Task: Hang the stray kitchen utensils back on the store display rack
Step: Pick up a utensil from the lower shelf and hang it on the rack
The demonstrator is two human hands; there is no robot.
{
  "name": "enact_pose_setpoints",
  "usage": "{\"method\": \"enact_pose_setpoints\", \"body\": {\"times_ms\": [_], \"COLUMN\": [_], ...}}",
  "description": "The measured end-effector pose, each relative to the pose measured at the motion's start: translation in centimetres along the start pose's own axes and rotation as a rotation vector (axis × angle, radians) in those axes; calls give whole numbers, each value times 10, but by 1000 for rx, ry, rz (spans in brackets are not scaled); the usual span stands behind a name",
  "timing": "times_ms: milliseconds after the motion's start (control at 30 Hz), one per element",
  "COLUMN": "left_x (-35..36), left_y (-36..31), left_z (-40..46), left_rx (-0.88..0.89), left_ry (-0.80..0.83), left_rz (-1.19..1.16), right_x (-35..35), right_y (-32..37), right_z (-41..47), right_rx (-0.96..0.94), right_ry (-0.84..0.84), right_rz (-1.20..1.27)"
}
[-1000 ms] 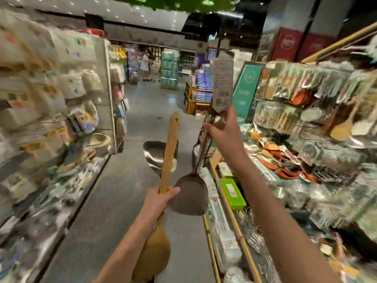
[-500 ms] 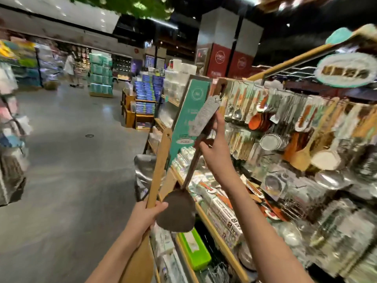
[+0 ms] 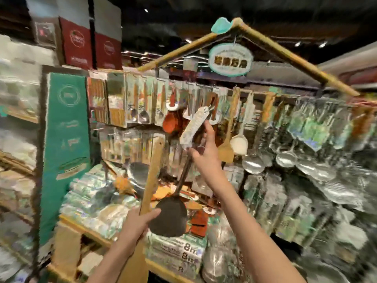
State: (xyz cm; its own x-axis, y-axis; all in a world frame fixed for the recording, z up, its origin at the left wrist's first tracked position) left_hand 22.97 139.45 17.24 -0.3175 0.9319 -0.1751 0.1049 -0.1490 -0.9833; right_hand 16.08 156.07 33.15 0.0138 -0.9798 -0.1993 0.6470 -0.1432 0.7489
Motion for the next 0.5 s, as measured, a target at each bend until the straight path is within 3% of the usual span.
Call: {"method": "enact_pose_setpoints", "body": {"times_ms": [333, 500], "left_x": [129, 187], "left_y": [-20, -30], "left_z": [97, 123], "left_rx": [-10, -1], "left_ry": [281, 403], "left_rz": [-12, 12], "right_x": [-100, -144], "right_y": [-68, -88], "right_z": [56, 71], "right_rx": [87, 121], "right_ry": [-214, -231], "right_rz": [-212, -301]}}
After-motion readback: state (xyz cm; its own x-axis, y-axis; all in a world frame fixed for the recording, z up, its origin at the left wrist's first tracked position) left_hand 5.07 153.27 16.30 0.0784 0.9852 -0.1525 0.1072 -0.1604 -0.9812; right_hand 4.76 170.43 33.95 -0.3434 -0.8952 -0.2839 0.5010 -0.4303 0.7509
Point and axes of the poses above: each hand's wrist, its own z-axis towards the middle knuckle, its own x-axis out of the palm, y = z × x, the point moved 1 cm from there along z, towards the middle knuckle, and after that the axes turned 10 degrees about z, right-handed, at the moved point
